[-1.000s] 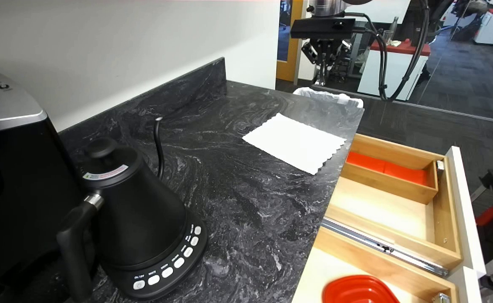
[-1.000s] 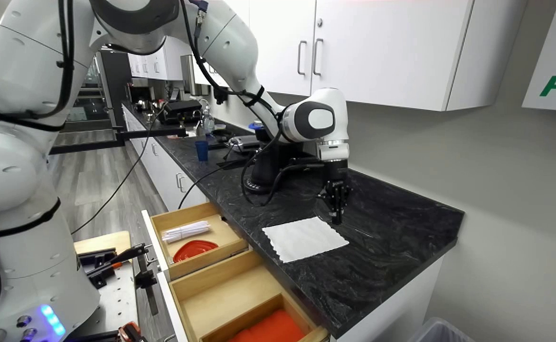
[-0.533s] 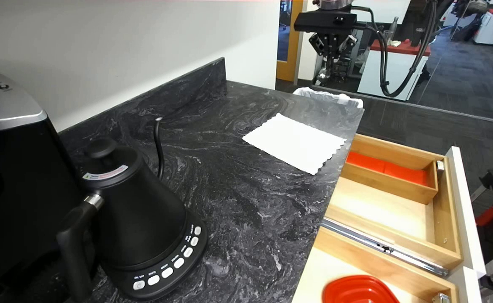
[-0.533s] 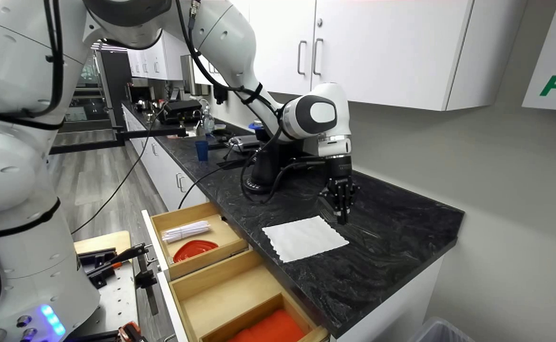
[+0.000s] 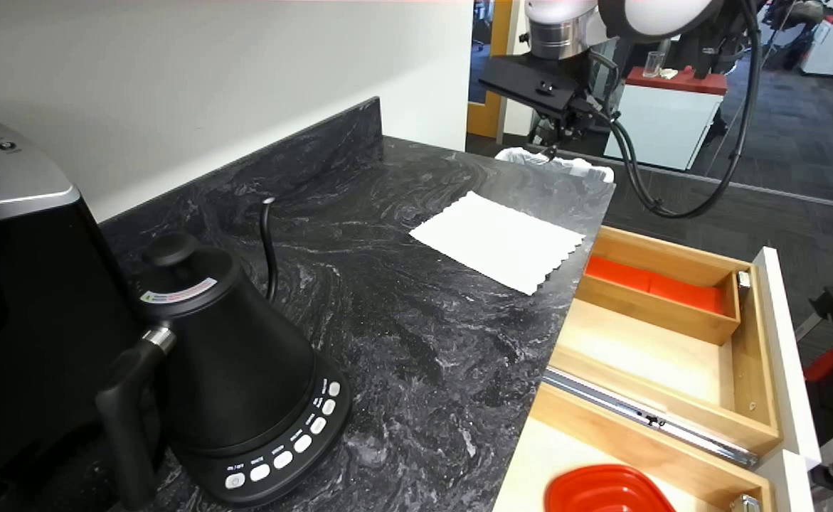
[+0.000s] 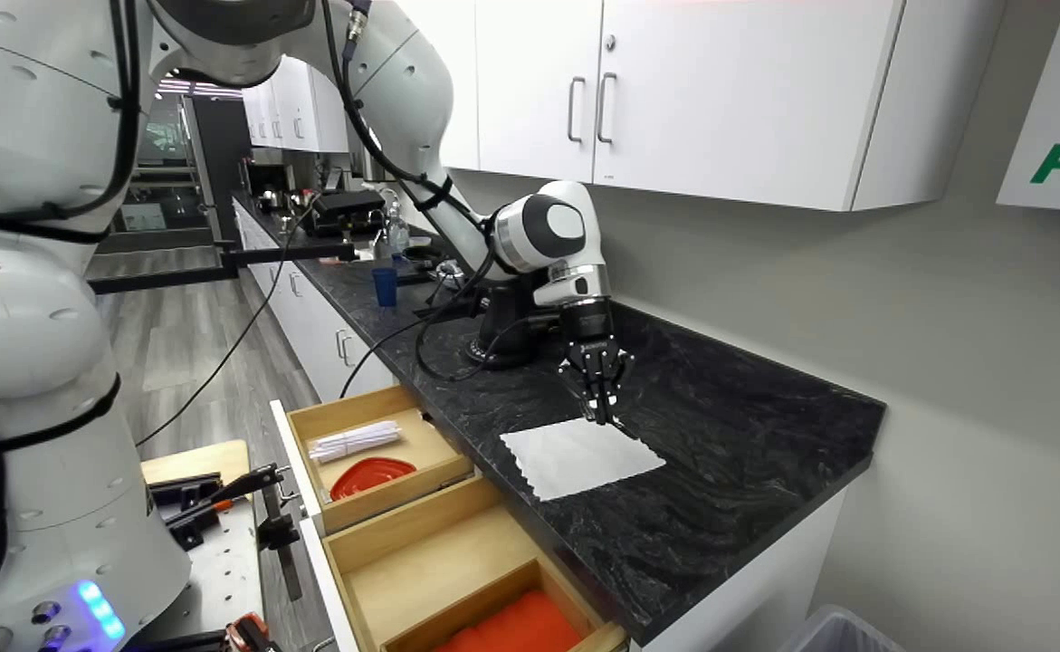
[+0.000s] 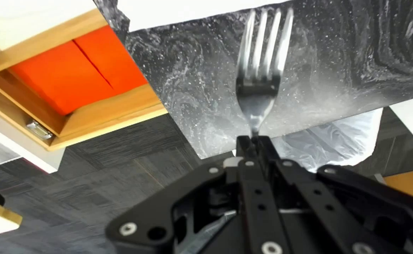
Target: Remove the fork from the counter and place it inside the open drawer on the right
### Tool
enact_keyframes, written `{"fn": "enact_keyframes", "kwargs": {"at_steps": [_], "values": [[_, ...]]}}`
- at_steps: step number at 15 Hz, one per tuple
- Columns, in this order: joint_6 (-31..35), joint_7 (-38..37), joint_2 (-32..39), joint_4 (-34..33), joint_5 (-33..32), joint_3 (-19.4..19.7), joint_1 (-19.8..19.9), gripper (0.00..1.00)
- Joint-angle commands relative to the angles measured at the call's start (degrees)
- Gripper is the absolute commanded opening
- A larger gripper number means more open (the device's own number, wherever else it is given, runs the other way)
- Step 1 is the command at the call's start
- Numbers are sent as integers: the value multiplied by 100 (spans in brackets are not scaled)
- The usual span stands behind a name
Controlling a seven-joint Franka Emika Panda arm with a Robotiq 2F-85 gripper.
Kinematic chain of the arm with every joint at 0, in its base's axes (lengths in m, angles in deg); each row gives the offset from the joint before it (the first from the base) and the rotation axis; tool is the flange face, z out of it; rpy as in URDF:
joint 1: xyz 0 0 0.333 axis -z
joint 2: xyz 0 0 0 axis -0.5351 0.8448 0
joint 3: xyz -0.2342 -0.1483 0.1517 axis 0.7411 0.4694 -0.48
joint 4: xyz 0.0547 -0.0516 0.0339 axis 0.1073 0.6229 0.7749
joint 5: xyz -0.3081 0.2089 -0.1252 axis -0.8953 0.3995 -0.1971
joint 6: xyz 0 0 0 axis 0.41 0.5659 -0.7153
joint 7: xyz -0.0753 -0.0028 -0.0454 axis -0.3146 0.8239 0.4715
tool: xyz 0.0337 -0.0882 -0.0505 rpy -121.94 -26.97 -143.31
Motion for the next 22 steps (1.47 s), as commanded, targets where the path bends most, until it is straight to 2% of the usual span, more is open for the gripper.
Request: {"fn": "enact_keyframes", "kwargs": {"at_steps": [1,7,13,14,22], "values": [[-105,-1191,-445,504,-542,-281,30,4],[26,-1743,-418,604,-720,-726,211,4],[101,-1985,-423,661,-958,-899,292,4],[-65,-1777,-151,350,-832,-997,363,4],[-61,-1761,-106,333,-815,-1093,437,6]]}}
